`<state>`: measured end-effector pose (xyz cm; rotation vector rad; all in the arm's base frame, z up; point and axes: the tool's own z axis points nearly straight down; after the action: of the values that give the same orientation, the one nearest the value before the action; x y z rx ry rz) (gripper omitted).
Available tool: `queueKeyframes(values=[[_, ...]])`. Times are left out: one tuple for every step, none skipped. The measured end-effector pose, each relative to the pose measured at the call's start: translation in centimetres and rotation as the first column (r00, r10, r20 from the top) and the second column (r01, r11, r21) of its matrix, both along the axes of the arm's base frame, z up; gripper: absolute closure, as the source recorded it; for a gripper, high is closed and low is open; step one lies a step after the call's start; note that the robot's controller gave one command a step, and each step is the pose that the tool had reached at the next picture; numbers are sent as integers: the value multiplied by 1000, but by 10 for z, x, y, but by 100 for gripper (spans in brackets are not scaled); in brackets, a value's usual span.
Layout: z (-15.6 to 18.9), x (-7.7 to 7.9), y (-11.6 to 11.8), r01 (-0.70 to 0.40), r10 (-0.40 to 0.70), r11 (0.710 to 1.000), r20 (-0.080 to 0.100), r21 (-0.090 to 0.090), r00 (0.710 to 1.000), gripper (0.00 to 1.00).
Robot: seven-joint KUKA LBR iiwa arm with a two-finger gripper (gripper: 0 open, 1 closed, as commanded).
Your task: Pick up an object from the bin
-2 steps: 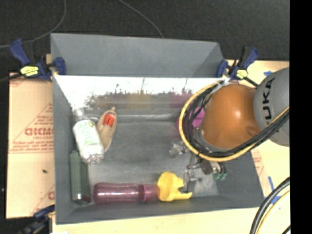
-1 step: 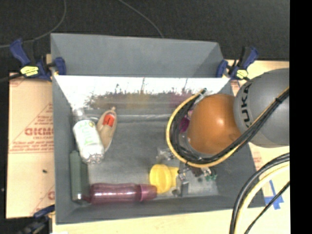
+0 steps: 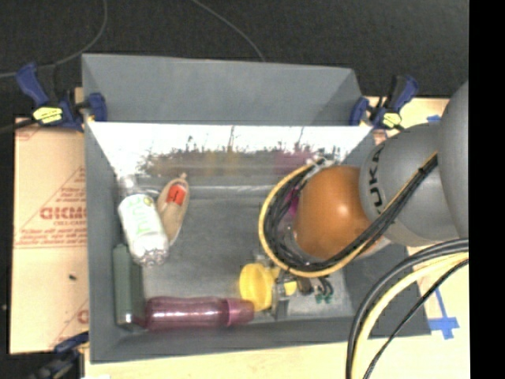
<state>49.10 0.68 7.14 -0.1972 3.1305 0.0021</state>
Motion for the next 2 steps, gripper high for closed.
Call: queueKeyframes(values=[[0,0,0,2,-2,1000,0,0,1000,100],[0,0,0,3,-3,1000,0,0,1000,100]])
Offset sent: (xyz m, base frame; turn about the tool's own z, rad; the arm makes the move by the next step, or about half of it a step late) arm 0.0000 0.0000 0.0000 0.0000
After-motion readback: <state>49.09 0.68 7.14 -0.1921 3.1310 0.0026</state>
